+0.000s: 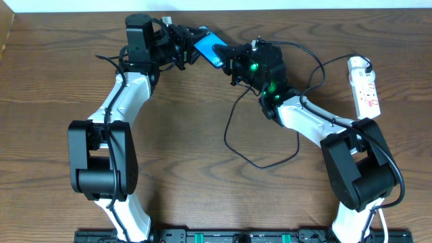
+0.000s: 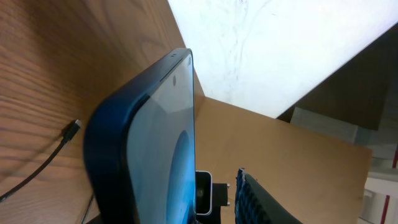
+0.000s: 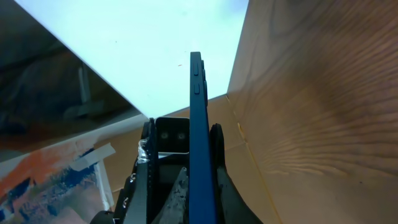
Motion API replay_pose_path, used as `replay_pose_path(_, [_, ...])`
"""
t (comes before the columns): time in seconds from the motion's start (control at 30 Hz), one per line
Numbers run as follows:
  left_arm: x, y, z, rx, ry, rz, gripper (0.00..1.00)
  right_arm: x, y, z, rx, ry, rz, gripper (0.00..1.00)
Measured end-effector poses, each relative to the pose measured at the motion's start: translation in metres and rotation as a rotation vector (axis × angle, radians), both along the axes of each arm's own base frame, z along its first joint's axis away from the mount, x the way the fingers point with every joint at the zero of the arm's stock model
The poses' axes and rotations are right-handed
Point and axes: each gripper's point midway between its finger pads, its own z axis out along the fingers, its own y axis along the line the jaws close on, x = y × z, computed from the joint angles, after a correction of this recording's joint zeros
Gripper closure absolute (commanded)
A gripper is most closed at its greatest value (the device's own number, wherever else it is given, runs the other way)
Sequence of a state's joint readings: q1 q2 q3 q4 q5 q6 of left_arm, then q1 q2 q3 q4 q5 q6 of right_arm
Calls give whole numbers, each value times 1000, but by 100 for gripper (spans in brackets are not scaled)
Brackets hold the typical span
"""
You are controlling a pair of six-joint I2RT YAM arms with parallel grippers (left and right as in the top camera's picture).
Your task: Plug charger to phone and switch on socket
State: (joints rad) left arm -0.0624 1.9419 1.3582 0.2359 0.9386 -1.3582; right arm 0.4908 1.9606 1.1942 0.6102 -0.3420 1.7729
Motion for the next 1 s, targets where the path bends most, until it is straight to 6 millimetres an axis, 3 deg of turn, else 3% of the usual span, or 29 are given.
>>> replay_pose_path(0.73, [-13,-3,17,-48,-77,-126,61,-5,3,12,-18,-63,40,99])
replay_pose_path(0.93, [-15,-4,17,-50,-82,-140,92,-4,3,19,-24,-91,41,99])
replay_pose_path(1.0, [-16,-4,18,-55,-82,-147,93,-4,3,23,-22,-97,37,99])
